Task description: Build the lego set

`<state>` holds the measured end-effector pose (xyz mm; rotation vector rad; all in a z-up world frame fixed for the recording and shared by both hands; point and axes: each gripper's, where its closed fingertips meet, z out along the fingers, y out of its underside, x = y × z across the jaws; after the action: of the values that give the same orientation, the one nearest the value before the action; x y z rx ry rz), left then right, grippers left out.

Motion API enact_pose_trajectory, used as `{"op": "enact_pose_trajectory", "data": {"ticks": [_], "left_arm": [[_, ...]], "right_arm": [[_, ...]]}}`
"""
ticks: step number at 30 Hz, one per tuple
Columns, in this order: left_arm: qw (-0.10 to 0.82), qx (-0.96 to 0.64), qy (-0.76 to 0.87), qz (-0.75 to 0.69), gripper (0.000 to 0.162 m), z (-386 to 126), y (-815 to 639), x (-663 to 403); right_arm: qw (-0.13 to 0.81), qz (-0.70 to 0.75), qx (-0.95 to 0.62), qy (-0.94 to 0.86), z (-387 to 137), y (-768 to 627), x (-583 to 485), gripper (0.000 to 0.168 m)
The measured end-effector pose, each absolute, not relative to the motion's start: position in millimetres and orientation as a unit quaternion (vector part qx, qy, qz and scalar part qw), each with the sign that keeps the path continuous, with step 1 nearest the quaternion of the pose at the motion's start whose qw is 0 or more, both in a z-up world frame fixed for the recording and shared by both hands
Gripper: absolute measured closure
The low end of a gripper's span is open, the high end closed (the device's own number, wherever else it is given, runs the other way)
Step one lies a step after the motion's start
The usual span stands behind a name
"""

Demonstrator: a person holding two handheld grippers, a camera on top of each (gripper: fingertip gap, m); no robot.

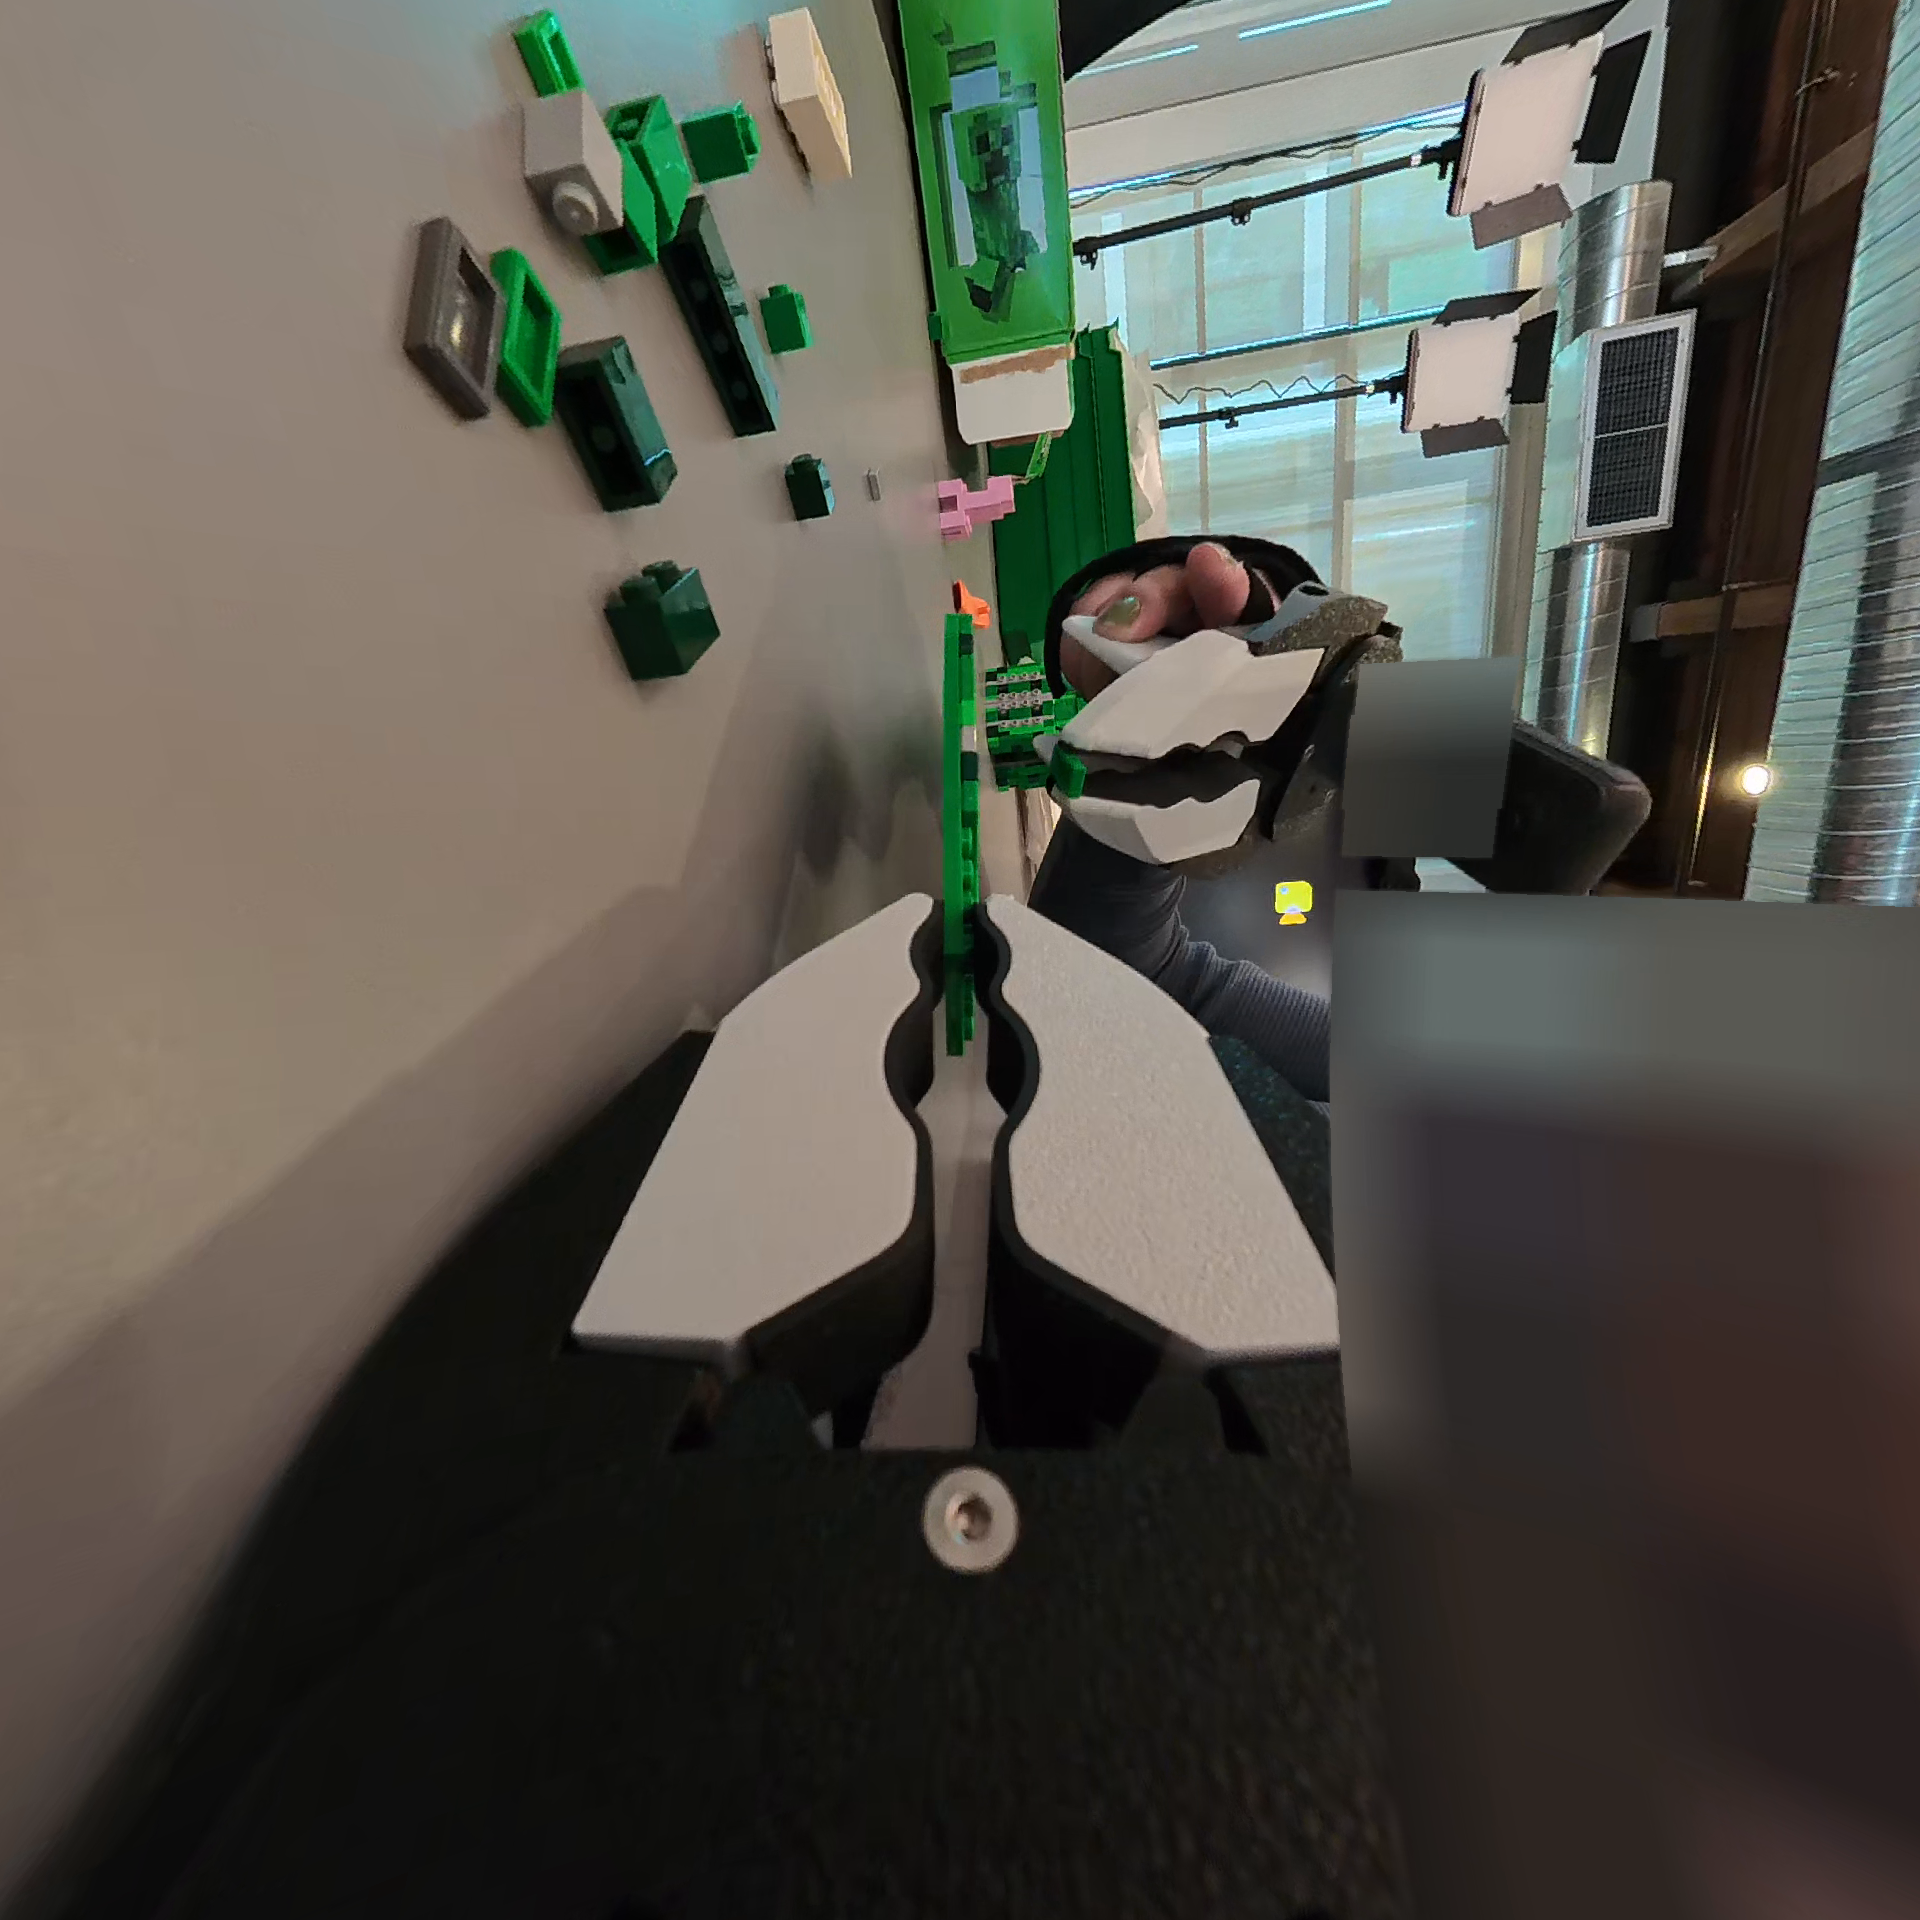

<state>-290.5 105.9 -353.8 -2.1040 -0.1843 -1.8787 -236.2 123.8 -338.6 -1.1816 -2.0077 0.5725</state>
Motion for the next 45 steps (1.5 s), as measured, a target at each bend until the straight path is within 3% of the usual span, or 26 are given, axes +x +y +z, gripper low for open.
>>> {"op": "enact_pose_trajectory", "data": {"ticks": [1, 45], "left_arm": [[0.157, -0.735, -0.064, -0.656, 0.158, -354, 106, -291], [0.158, -0.734, -0.061, -0.658, 0.158, -353, 106, -290]], "right_arm": [[0.363, 0.219, -0.457, -0.782, -339, 124, -236, 0.161], [0.351, 0.221, -0.45, -0.791, -344, 117, -238, 0.161]]}}
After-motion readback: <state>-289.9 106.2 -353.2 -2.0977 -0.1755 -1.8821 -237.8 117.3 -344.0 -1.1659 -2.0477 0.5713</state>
